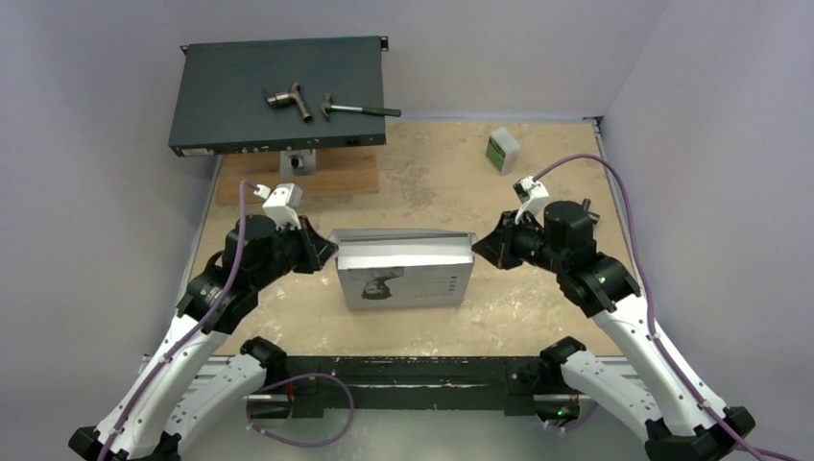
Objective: Sort the hair-cutting tools
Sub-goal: Close the storage box at the center of the board.
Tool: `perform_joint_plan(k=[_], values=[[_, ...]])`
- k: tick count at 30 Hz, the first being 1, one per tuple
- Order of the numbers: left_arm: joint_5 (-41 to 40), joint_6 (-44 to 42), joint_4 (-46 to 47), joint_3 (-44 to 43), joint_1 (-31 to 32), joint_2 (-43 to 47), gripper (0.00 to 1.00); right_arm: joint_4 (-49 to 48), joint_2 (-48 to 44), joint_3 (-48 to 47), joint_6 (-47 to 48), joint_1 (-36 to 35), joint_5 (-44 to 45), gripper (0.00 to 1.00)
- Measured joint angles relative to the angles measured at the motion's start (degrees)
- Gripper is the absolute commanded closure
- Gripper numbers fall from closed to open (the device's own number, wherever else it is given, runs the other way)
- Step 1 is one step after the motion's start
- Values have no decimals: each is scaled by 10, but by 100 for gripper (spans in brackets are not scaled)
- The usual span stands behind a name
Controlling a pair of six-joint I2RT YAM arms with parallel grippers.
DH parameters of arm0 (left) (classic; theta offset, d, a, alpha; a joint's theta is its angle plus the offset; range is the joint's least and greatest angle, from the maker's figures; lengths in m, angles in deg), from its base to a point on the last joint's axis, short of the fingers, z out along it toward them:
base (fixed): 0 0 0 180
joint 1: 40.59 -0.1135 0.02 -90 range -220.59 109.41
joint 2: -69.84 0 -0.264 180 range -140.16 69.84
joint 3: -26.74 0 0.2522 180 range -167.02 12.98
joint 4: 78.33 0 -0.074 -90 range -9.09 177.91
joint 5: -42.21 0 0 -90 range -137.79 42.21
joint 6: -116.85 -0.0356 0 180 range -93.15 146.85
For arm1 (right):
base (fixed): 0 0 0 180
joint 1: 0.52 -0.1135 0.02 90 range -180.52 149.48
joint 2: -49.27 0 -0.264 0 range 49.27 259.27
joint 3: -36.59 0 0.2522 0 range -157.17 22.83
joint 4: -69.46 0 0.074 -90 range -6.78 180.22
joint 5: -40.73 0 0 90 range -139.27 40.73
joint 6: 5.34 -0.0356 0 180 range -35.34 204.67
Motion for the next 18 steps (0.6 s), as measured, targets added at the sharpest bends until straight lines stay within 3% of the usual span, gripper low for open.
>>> perform_joint_plan(k=[18], values=[[-10,-45,13,17,0,7,100,-8,-3,11,4,0,-2,100]])
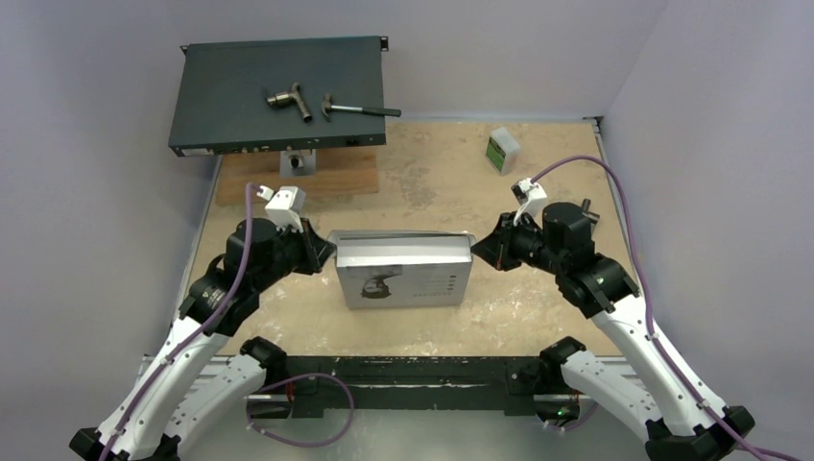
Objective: Sort the hair-cutting tools
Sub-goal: Close the storage box at the center of the board.
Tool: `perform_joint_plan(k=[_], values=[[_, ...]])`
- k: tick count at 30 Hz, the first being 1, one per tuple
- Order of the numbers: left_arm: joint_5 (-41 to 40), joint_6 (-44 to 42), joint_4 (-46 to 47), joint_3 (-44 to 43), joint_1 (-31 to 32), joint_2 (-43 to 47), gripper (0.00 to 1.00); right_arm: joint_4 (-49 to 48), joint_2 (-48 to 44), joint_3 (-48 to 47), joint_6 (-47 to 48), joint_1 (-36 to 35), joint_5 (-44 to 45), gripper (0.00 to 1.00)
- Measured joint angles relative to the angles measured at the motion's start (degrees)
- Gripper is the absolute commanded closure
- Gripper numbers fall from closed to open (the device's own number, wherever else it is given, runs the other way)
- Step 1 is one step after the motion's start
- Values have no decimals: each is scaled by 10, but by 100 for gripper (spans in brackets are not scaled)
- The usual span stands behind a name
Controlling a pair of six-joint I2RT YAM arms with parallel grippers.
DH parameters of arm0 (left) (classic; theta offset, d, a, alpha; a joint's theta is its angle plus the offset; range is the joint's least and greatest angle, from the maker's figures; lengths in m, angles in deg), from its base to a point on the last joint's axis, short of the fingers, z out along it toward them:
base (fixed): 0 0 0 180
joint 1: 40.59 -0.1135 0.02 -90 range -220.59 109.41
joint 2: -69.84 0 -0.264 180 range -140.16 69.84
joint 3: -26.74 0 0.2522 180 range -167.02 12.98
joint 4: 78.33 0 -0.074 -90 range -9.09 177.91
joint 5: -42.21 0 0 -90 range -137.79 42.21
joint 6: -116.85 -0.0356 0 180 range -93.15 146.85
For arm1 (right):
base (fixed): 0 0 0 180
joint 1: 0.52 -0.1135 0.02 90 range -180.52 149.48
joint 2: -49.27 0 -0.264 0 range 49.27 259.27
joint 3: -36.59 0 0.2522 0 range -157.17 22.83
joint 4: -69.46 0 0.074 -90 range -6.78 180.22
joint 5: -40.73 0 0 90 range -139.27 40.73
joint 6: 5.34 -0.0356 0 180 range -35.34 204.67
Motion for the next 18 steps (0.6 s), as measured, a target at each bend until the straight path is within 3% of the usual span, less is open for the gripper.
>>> perform_joint_plan(k=[7,15,18], values=[[0,-12,27,18,5,1,91,-2,1,3,0,0,0,100],[15,-9,45,40,16,9,67,-2,1,8,0,0,2,100],[23,-9,43,41,19,21,62,0,1,7,1,0,2,88]])
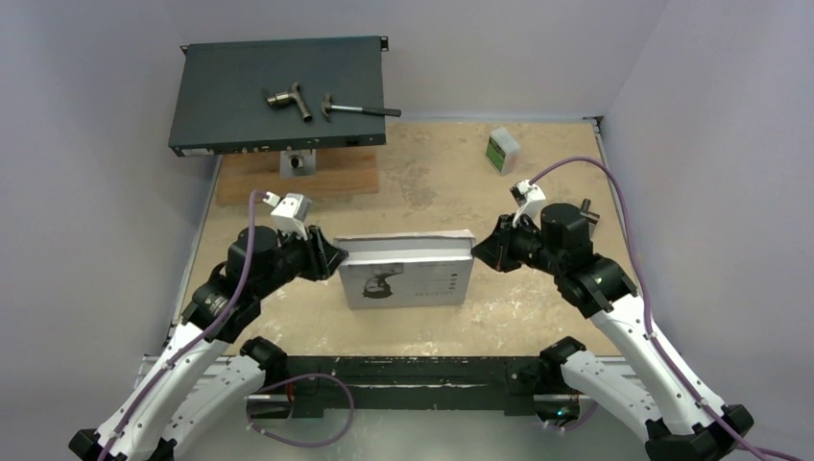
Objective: Sort the hair-cutting tools
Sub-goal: Close the storage box at the center of the board.
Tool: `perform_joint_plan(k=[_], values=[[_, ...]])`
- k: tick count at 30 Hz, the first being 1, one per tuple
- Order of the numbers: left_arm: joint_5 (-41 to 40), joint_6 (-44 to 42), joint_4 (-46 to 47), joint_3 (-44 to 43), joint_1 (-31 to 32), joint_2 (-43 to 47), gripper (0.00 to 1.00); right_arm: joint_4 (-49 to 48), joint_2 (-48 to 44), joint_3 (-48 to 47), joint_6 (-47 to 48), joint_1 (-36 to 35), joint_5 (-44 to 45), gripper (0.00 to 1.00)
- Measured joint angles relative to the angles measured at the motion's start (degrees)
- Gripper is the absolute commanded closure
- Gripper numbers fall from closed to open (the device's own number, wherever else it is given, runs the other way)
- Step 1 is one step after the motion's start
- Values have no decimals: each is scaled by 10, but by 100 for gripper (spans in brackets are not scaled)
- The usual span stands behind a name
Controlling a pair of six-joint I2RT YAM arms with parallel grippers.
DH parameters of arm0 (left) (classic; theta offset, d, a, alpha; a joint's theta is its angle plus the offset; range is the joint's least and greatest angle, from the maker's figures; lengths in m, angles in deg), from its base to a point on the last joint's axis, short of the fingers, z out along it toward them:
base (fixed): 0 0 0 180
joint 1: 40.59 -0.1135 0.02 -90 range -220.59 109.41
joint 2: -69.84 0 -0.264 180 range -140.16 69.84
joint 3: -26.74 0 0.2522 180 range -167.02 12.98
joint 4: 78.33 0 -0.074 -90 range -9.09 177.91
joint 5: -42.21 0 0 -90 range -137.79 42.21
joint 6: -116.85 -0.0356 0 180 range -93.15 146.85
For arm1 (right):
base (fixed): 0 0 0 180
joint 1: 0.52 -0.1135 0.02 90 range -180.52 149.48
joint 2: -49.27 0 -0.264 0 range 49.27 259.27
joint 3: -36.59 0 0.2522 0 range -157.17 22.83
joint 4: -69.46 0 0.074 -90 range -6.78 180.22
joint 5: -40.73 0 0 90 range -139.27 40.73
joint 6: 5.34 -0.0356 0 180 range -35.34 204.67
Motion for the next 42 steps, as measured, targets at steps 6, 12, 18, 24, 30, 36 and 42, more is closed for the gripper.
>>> perform_joint_plan(k=[6,12,18,24,30,36,42], values=[[6,-1,-11,0,3,24,56,19,0,0,9,0,-1,57],[4,-8,-35,-11,3,32,52,47,-8,-3,23,0,0,40],[-6,-20,-56,-31,3,43,49,76,-23,-32,37,0,-1,37],[-27,-28,-82,-63,3,60,40,104,-30,-78,50,0,-2,33],[-65,-33,-85,-108,3,82,54,76,-34,-124,50,0,-3,66],[-79,0,-11,-107,3,40,80,-40,-18,-93,0,0,-39,82],[-33,32,73,-83,3,-91,86,-122,37,-26,-32,0,-81,88]])
